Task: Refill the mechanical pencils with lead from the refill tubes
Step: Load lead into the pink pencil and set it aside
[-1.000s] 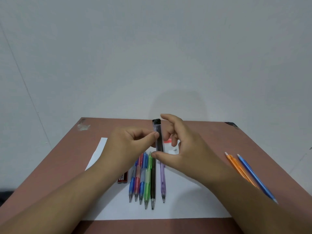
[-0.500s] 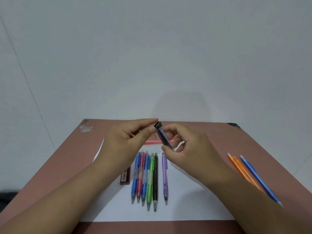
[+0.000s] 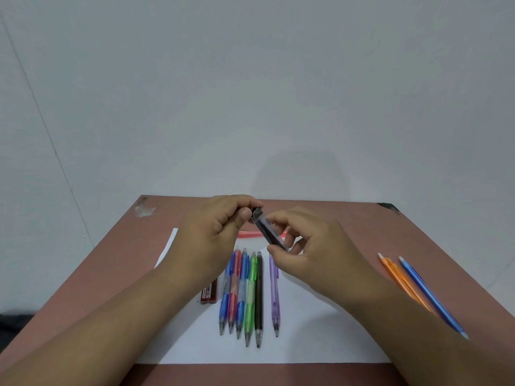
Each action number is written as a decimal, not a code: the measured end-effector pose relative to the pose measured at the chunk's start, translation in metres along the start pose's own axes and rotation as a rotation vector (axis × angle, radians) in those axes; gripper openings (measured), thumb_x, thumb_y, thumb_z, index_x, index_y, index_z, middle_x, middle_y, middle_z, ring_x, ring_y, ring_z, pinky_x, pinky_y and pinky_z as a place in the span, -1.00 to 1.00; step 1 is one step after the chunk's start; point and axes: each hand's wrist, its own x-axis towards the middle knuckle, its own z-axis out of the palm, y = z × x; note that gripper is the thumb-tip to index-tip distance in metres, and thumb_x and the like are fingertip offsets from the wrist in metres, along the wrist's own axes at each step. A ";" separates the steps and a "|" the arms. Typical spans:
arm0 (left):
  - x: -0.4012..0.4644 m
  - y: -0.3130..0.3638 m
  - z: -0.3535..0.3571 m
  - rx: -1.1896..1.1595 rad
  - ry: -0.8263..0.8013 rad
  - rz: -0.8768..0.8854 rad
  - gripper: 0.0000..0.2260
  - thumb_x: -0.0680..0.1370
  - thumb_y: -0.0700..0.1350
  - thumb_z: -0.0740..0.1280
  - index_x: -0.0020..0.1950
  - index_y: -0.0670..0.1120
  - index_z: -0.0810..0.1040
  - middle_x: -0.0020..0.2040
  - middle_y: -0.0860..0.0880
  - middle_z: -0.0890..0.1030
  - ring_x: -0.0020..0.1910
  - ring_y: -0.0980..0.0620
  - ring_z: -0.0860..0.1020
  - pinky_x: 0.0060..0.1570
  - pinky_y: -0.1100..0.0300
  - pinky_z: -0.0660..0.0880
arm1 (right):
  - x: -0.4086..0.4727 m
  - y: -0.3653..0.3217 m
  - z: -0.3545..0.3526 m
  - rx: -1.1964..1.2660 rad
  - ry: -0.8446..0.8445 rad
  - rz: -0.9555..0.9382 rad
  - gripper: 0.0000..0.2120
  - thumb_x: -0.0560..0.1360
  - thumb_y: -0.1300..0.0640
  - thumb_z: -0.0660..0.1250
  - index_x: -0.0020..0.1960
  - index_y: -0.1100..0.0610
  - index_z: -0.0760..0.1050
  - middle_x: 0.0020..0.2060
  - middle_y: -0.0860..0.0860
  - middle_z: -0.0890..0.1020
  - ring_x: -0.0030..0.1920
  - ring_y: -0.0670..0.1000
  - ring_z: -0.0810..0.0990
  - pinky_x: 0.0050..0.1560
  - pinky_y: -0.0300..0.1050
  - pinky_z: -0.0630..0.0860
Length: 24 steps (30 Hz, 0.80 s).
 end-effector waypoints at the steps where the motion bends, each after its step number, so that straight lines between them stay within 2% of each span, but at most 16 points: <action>1: 0.000 0.000 0.000 -0.009 0.003 -0.006 -0.81 0.64 -0.14 0.26 0.13 0.09 0.61 -0.03 0.31 0.58 0.05 0.37 0.52 0.02 0.55 0.38 | 0.000 0.000 0.000 -0.001 0.000 0.000 -0.70 0.49 0.07 0.48 0.19 -0.15 0.58 -0.05 -0.31 0.58 -0.02 -0.10 0.57 -0.09 -0.18 0.58; 3: -0.001 0.002 -0.001 -0.016 0.006 -0.023 -0.77 0.64 -0.19 0.26 0.07 0.16 0.57 -0.06 0.30 0.59 0.03 0.34 0.53 0.00 0.53 0.40 | 0.000 -0.001 -0.001 -0.002 0.002 -0.011 -0.70 0.49 0.08 0.48 0.19 -0.14 0.58 -0.04 -0.32 0.58 0.00 -0.12 0.57 -0.08 -0.21 0.58; 6: 0.000 0.005 -0.003 -0.049 0.009 -0.064 -0.72 0.66 -0.16 0.22 -0.03 0.25 0.51 -0.14 0.24 0.61 -0.02 0.23 0.55 -0.09 0.47 0.42 | -0.001 -0.004 -0.002 0.003 -0.009 -0.030 -0.71 0.50 0.11 0.46 0.19 -0.10 0.59 -0.04 -0.33 0.57 0.03 -0.15 0.57 -0.06 -0.26 0.57; 9: 0.000 0.008 -0.003 -0.105 0.014 -0.091 -0.75 0.66 -0.12 0.21 -0.01 0.25 0.53 -0.13 0.20 0.63 -0.08 0.25 0.56 -0.13 0.48 0.41 | -0.001 -0.006 -0.001 0.061 0.014 -0.002 -0.70 0.49 0.16 0.46 0.17 -0.11 0.61 -0.05 -0.29 0.60 0.03 -0.12 0.58 -0.07 -0.21 0.59; 12: -0.003 0.013 0.000 -0.249 0.001 -0.136 -0.80 0.63 -0.03 0.21 0.13 0.15 0.59 -0.04 0.21 0.65 -0.05 0.25 0.59 -0.09 0.46 0.43 | 0.000 -0.006 -0.001 0.208 0.049 0.172 -0.69 0.48 0.17 0.47 0.15 -0.14 0.63 -0.04 -0.24 0.65 0.03 -0.15 0.61 -0.04 -0.20 0.62; 15: -0.005 0.016 0.002 -0.294 -0.022 -0.202 -0.67 0.57 0.10 0.20 0.28 0.12 0.59 -0.05 0.21 0.67 -0.08 0.28 0.58 -0.12 0.44 0.44 | 0.002 -0.010 -0.002 0.501 0.040 0.372 -0.74 0.50 0.17 0.48 0.13 -0.09 0.64 -0.09 -0.10 0.71 -0.07 -0.05 0.70 -0.04 -0.10 0.67; 18: -0.005 0.016 0.001 -0.299 -0.040 -0.253 -0.70 0.59 0.08 0.23 0.29 0.13 0.58 -0.06 0.20 0.68 -0.09 0.31 0.57 -0.13 0.47 0.44 | 0.005 -0.013 -0.006 0.835 0.133 0.554 -0.79 0.53 0.24 0.46 0.15 0.08 0.62 -0.07 0.07 0.73 -0.11 0.09 0.74 -0.11 -0.09 0.68; 20: -0.005 0.015 0.000 -0.308 -0.043 -0.296 -0.74 0.62 0.03 0.25 0.28 0.13 0.59 -0.07 0.19 0.68 -0.10 0.33 0.57 -0.16 0.49 0.43 | 0.008 -0.010 -0.010 1.009 0.214 0.659 -0.82 0.54 0.25 0.45 0.14 0.19 0.61 -0.06 0.17 0.72 -0.15 0.09 0.74 -0.14 -0.12 0.66; 22: -0.004 0.014 0.000 -0.318 -0.046 -0.338 -0.76 0.63 0.02 0.25 0.27 0.13 0.59 -0.07 0.18 0.69 -0.11 0.34 0.57 -0.19 0.50 0.43 | 0.009 -0.004 -0.014 1.117 0.294 0.718 -0.84 0.55 0.26 0.43 0.12 0.26 0.60 -0.09 0.21 0.71 -0.15 0.08 0.73 -0.17 -0.14 0.66; 24: -0.003 0.013 0.000 -0.325 -0.051 -0.369 -0.77 0.63 0.03 0.25 0.25 0.13 0.60 -0.08 0.19 0.69 -0.14 0.34 0.57 -0.22 0.49 0.43 | 0.010 0.002 -0.016 1.117 0.357 0.743 -0.83 0.55 0.26 0.43 0.13 0.25 0.59 -0.09 0.19 0.71 -0.13 0.08 0.74 -0.14 -0.13 0.66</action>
